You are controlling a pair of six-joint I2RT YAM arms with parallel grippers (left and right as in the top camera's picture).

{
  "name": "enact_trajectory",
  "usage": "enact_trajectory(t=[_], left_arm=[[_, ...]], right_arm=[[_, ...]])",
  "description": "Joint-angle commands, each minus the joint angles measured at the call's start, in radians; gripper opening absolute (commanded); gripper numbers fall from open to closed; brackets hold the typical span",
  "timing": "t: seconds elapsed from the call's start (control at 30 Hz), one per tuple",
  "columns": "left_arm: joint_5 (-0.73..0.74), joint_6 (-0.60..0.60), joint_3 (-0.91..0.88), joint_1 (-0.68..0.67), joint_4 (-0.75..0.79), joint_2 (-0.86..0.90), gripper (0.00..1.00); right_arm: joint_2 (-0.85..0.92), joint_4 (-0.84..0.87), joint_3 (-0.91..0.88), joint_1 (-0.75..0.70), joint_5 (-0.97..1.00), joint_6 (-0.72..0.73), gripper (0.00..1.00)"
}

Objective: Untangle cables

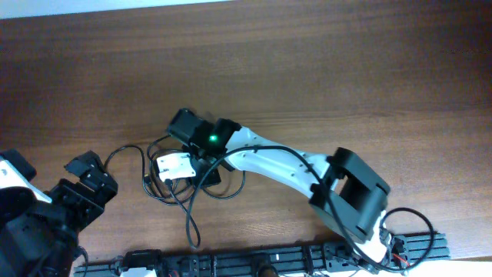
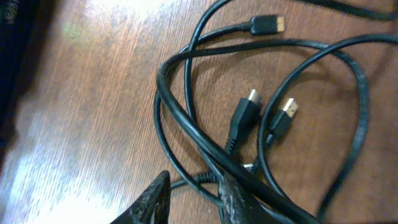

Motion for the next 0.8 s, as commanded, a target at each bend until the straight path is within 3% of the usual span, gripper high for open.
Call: enact_trajectory(t=[0.0,0.03,0.07,0.33,0.77], left_arm=[[-0.015,-0.005,0.011,0.006,-0.002,0.002,0.99],[-0.015,-0.005,0.011,0.006,-0.002,0.002,0.99],[-0.015,-0.005,0.011,0.006,-0.002,0.002,0.99],[-0.016,-0.002,0.011,0.006,-0.008,0.002,0.99],[-0.033,-0.002,0.011,0.006,-0.006,0.002,0.99]], right_arm=[[0.039,0.021,-0.008,0.019,-0.023,-0.009,0.57],[0.042,0.035,-0.008,0.019,-0.019,-0.009,0.71],[0.042,0.047,-0.007,0.019,-0.019,-0.005,0.75],[0.037,0.13,-0.006,0.019,0.195,0.097,0.72],[-0.1,0.113,-0.006,0.019,0.305,0.322,0.65]])
